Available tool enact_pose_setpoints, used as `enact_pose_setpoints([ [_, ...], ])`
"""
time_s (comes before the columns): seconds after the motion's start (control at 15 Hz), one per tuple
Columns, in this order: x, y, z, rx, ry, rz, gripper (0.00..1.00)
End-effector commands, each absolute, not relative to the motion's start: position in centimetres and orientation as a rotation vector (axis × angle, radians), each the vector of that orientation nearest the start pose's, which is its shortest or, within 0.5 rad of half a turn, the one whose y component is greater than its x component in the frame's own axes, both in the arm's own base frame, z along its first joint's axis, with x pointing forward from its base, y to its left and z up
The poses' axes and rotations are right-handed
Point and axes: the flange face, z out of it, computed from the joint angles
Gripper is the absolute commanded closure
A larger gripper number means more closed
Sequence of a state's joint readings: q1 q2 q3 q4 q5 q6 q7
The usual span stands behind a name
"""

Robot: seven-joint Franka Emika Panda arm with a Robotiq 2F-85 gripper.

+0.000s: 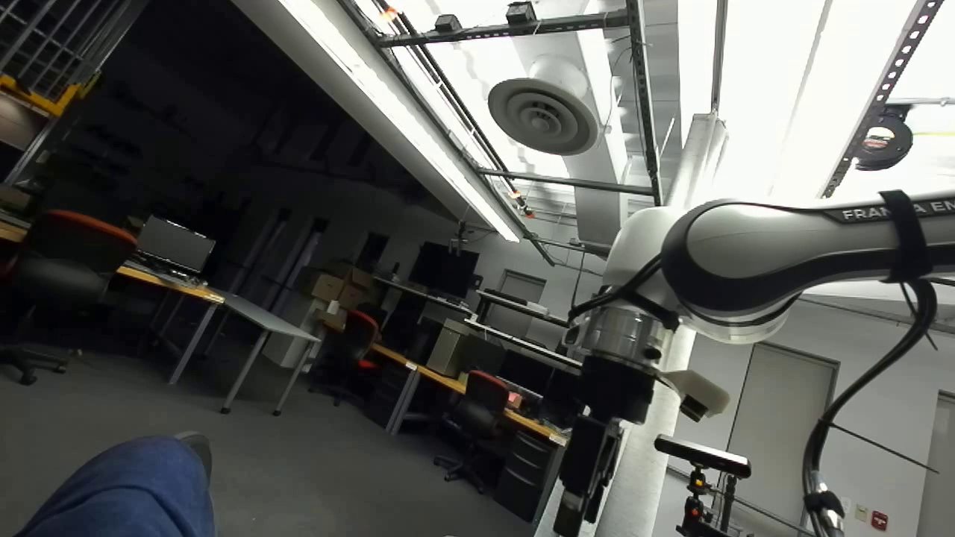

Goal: Put the denim jacket on the seat of the chair

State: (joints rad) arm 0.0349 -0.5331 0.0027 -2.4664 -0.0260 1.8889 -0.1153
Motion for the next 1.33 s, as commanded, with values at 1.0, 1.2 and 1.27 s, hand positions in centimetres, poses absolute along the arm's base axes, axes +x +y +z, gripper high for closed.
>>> enact_pose_setpoints([
  [1.0, 40.7, 11.6, 43.9, -2.976, -1.038, -0.156, 0.00],
  [1.2, 40.9, 11.6, 43.5, -2.975, -1.038, -0.144, 0.00],
  [1.27, 41.4, 11.7, 42.7, -2.986, -1.040, -0.178, 0.00],
])
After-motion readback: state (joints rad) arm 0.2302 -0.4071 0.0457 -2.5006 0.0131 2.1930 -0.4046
